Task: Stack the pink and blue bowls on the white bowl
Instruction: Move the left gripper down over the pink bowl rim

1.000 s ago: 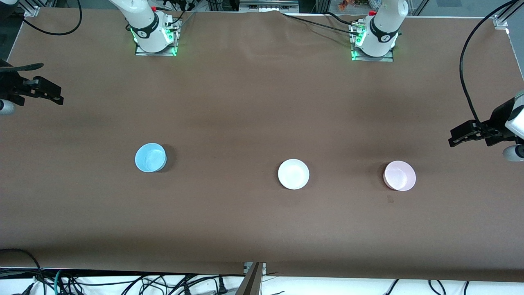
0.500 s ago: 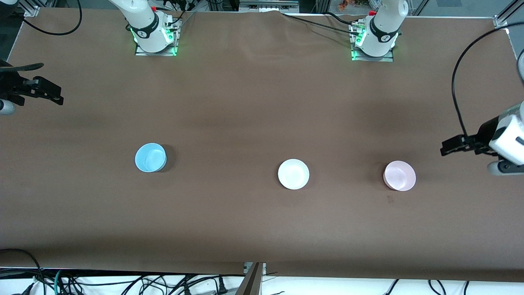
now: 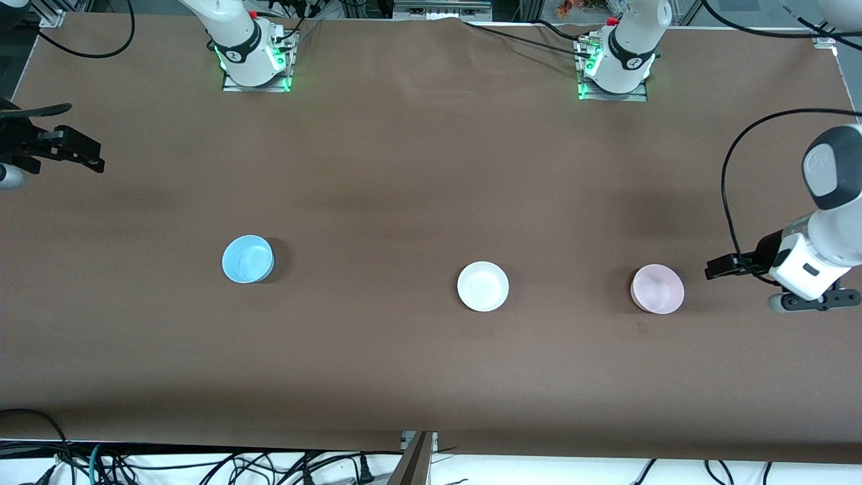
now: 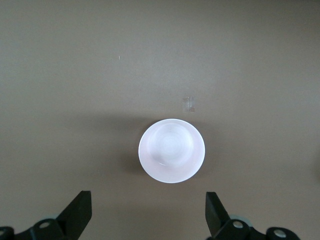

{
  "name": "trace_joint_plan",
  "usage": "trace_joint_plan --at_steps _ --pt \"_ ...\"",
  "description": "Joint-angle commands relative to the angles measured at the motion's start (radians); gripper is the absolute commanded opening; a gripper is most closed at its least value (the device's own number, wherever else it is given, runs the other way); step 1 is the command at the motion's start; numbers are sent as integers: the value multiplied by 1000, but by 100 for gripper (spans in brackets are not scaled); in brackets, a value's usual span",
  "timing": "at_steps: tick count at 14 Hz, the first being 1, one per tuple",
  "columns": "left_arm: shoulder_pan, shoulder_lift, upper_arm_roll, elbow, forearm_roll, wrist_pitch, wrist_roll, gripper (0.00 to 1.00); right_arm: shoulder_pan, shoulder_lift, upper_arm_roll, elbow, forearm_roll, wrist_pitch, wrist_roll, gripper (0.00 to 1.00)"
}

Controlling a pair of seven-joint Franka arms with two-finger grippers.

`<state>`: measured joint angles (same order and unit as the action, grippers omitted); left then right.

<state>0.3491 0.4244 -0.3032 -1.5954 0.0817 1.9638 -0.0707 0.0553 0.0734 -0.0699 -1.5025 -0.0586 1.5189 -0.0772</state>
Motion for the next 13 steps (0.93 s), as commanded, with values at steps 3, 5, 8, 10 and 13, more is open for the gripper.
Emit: trace_joint_plan --at_steps 3,5,8,10,13 --pt "8 27 -4 -148 18 237 23 100 -2 3 4 15 -9 -3 -1 100" --pt "14 42 1 -192 35 317 23 100 0 5 4 15 -7 12 -3 100" --pt "18 73 -1 -192 70 328 23 100 1 9 5 15 -1 23 10 100" --pt "18 85 -1 -192 70 337 22 100 3 9 7 15 0 20 13 100" --pt "18 106 1 -192 70 359 20 98 2 9 7 15 5 21 16 100"
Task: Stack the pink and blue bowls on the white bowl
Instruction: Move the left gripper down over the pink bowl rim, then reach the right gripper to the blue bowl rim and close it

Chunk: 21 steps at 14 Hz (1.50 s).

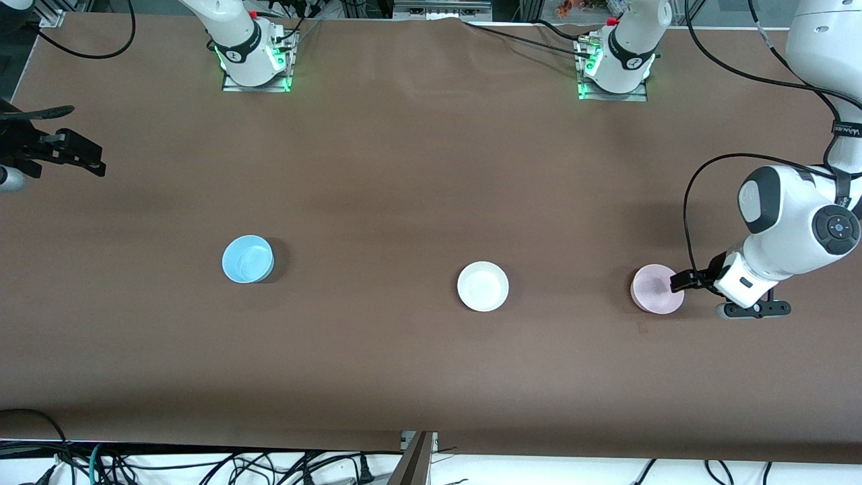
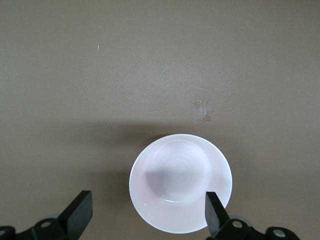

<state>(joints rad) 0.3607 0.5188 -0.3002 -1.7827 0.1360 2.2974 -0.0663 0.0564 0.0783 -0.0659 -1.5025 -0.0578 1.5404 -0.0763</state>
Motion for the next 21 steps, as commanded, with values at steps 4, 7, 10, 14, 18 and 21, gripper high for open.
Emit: trace_joint_plan --at_steps 4,7,10,14,18,21 --pt "6 29 1 -21 23 68 16 95 14 9 4 4 3 -16 10 100" --pt "7 37 3 -26 65 70 5 93 39 58 3 4 3 0 16 100" --pt "9 41 3 -26 65 71 5 92 57 101 3 5 1 -2 15 100" --pt "9 50 4 -38 65 105 5 89 59 175 3 8 -1 58 4 100" --pt "11 50 19 -82 74 134 5 88 88 267 3 1 12 136 16 100" --pt "38 38 21 -109 103 142 5 86 88 359 4 -14 62 231 30 100"
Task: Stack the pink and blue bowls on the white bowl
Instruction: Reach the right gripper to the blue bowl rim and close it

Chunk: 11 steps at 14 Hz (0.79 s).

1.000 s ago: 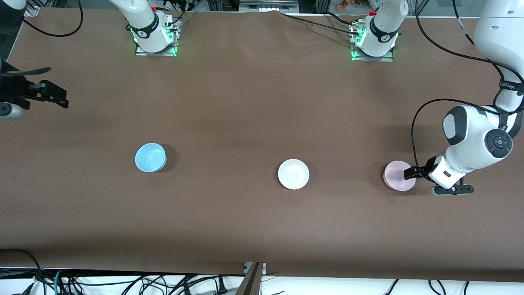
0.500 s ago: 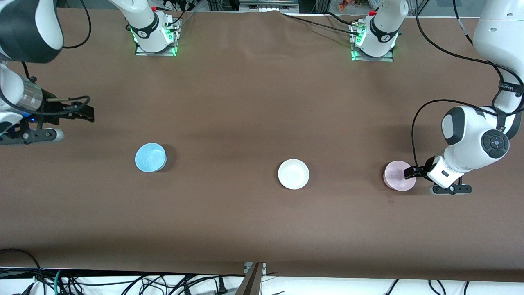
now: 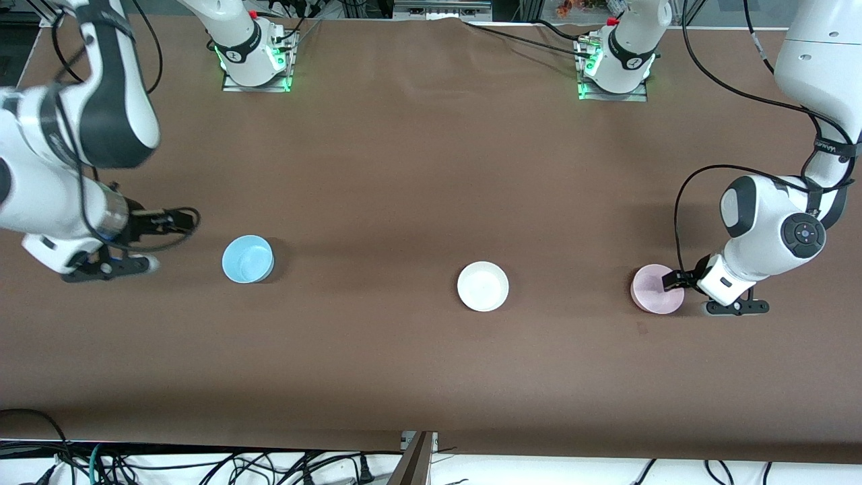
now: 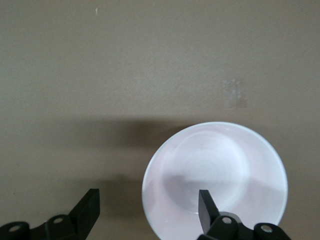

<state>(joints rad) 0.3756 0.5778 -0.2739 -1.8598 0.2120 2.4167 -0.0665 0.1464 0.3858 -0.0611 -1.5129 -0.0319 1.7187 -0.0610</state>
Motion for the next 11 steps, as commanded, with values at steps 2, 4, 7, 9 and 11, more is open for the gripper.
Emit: trace_joint_plan --at_steps 2,4,7,9,11 --pt "23 -21 -7 -42 27 28 5 83 -2 65 0 -56 58 132 15 100" --pt "23 -19 -7 -50 27 36 5 80 -1 64 0 -123 64 217 21 100" --pt "23 -19 -7 -53 27 42 -1 74 2 61 15 -174 73 269 76 100" --pt "23 -21 -7 -58 27 42 -1 70 9 64 24 -197 73 306 107 100" --pt "23 -21 -7 -61 27 42 -1 66 25 67 24 -222 73 349 113 100"
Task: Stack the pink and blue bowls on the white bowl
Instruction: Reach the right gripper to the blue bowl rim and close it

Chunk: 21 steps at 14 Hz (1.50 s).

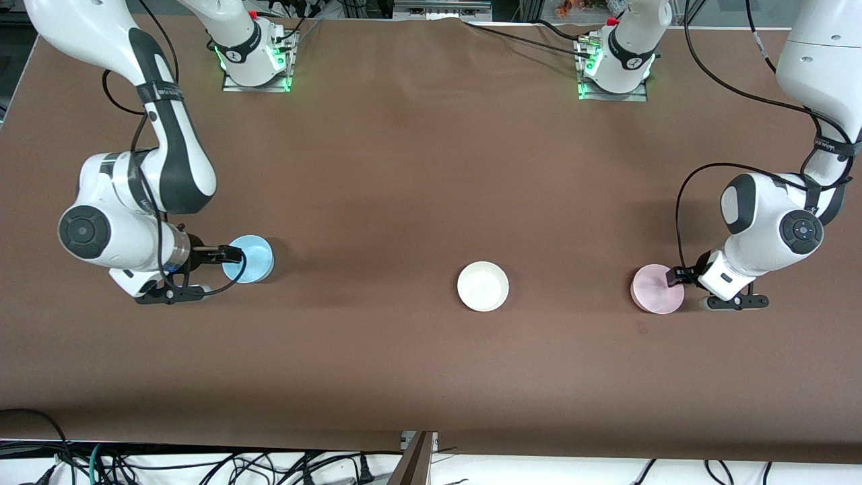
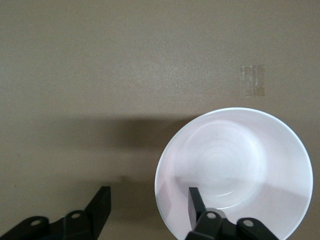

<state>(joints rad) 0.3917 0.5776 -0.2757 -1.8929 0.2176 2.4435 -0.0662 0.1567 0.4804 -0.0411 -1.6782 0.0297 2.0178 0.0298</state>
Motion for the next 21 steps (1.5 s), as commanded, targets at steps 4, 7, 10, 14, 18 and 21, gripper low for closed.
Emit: trace_joint_plan --at_steps 4,7,10,14,18,21 --pt "7 -22 -5 -34 22 15 -1 61 32 -28 7 -97 13 113 91 100" --pt "7 -41 -7 -43 22 9 -1 59 12 -16 -3 -106 4 127 64 100" --pt "7 -45 -8 -52 22 12 -1 58 -38 1 -9 -106 4 128 9 100" --pt "7 -45 -8 -52 22 9 0 54 -77 0 -9 -176 9 211 9 100" --pt "9 -62 -8 -67 22 8 3 50 -89 1 -9 -258 16 335 -1 100" --pt "9 -70 -8 -74 22 6 2 49 -91 3 -9 -271 58 352 4 100"
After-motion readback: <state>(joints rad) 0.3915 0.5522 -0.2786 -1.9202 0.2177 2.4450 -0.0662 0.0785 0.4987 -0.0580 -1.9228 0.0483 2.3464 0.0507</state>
